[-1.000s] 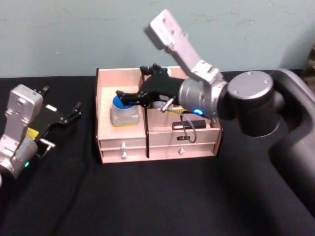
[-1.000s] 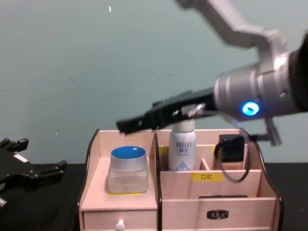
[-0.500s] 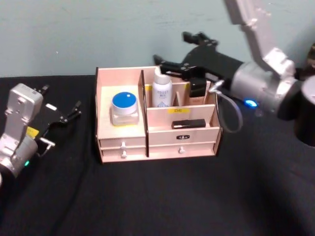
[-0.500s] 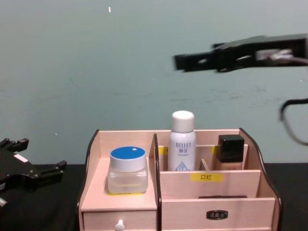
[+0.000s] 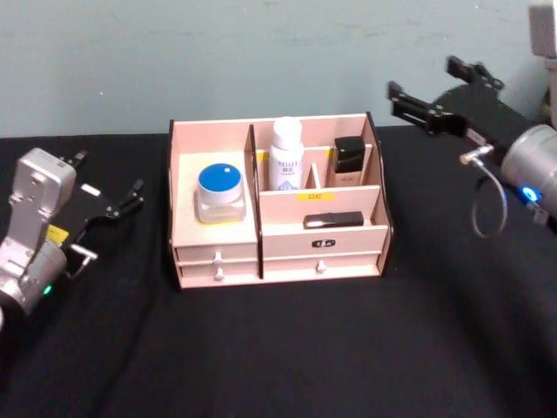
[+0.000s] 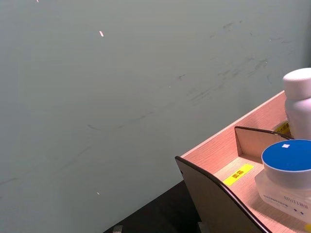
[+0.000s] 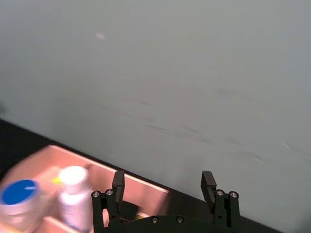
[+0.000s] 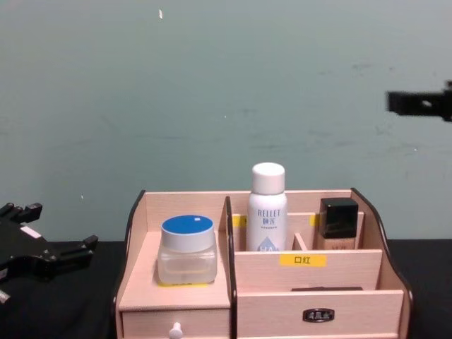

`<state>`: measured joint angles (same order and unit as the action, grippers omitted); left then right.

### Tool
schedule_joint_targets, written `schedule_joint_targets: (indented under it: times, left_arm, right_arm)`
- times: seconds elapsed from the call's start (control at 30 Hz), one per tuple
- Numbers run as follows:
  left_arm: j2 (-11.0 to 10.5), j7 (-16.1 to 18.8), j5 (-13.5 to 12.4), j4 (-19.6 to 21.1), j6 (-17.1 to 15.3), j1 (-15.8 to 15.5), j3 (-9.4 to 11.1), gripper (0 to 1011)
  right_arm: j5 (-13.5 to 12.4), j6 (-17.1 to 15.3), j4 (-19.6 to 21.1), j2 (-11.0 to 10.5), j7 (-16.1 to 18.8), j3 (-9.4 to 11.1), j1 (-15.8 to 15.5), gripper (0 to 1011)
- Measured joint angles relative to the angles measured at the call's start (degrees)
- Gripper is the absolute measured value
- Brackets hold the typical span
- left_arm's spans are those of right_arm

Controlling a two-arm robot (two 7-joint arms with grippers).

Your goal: Pick up the facial cleanser and watermelon frost from the table and place them into the tiered storage box.

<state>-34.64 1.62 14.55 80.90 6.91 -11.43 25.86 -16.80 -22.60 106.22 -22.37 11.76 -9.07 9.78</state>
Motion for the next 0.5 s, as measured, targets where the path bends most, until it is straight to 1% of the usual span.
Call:
schedule_joint_targets:
  times: [0.03,0.13,0.17,0.23,0.33,0.5]
  left_arm:
    - [0.00,0.00,0.00,0.00,0.00,0.00,0.00,1001]
    - [0.00,0.00,0.00,0.00,0.00,0.00,0.00,1001]
    - [0.00,0.00,0.00,0.00,0.00,0.00,0.00,1001]
    - [0.00,0.00,-0.01,0.00,0.00,0.00,0.00,1001]
    - [0.00,0.00,0.00,0.00,0.00,0.00,0.00,1001]
    - [0.00,0.00,0.00,0.00,0.00,0.00,0.00,1001]
  right_arm:
    - [0.43,0.42,-1.03,0.37,-1.11,0.80,-0.30,1002]
    - [1.04,0.93,-2.75,0.96,-2.37,1.91,-0.48,1002]
    - [1.43,1.25,-4.07,1.29,-2.89,2.48,-0.49,1002]
    - [1.75,1.56,-5.06,1.53,-3.15,2.82,-0.49,1002]
    - [2.12,1.91,-8.01,2.08,-3.10,3.37,-0.30,1002]
    - [2.46,1.99,-10.66,2.68,-2.33,3.45,0.02,1002]
